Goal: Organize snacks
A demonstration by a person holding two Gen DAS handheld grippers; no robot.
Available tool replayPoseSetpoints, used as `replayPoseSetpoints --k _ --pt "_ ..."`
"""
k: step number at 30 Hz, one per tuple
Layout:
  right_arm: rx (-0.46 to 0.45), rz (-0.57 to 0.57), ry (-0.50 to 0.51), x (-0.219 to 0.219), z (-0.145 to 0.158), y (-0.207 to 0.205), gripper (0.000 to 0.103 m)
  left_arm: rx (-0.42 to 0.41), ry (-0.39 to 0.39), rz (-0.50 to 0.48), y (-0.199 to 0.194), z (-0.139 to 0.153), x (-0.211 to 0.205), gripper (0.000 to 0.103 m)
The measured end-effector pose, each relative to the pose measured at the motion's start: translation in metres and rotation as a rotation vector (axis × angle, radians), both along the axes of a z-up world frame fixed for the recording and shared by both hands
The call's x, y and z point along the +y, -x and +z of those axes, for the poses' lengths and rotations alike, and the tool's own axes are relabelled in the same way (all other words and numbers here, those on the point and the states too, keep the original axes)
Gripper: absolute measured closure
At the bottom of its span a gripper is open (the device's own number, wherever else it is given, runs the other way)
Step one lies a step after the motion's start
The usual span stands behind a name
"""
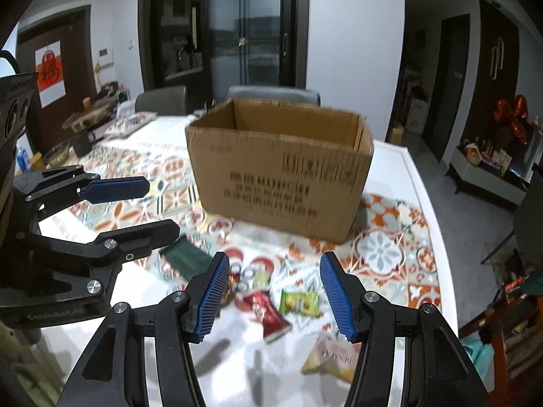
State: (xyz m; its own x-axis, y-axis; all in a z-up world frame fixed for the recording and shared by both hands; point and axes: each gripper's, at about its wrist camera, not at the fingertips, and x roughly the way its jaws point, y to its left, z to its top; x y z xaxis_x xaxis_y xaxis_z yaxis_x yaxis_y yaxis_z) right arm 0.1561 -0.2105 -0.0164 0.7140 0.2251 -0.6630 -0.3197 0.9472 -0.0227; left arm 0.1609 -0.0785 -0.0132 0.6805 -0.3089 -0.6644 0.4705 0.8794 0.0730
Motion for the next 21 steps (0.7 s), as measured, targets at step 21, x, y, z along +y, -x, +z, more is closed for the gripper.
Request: replayPoseSetpoints --k 21 --pt "0.258 0.105 0.096 0.011 -0.072 -0.032 0.058 0.216 -0.017 -0.120 -0.028 -0.074 -0.013 0.069"
